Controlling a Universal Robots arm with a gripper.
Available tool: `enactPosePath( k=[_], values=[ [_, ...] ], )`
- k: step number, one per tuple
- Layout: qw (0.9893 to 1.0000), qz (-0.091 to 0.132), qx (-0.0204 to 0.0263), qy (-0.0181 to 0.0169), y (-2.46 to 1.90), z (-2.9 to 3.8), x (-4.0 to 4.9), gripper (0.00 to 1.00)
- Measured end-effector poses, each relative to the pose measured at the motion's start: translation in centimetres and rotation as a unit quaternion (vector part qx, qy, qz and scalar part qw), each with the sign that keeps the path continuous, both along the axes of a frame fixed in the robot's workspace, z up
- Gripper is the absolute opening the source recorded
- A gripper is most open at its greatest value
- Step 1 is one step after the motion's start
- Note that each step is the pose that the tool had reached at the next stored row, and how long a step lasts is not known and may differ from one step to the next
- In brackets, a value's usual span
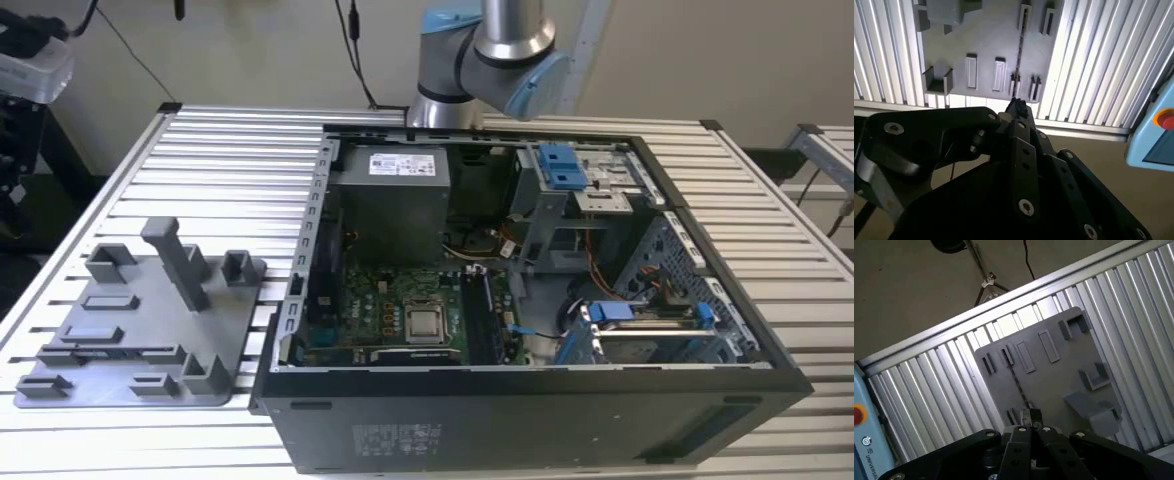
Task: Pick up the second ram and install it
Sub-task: 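Pick up the second ram and move it above second insertion slot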
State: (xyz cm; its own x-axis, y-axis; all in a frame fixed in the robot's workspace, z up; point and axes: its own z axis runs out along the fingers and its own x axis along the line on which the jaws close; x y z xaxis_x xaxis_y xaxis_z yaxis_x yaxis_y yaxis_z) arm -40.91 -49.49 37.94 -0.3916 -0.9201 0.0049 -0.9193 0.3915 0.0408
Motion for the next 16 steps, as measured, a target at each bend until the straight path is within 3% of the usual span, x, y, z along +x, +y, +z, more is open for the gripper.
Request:
enactPosePath(
  k=[3,7,12,16],
  values=[
    [0.9996,0.027,-0.0001,-0.0007,0.00,-0.01,0.00,0.11],
    [0.9981,0.062,-0.0004,-0.0035,0.01,-0.02,0.00,0.11],
    [0.9947,0.103,-0.0006,-0.0089,0.00,-0.02,0.00,0.11],
    [0.9908,0.135,-0.0004,-0.0114,0.00,-0.05,0.00,0.11]
  ],
)
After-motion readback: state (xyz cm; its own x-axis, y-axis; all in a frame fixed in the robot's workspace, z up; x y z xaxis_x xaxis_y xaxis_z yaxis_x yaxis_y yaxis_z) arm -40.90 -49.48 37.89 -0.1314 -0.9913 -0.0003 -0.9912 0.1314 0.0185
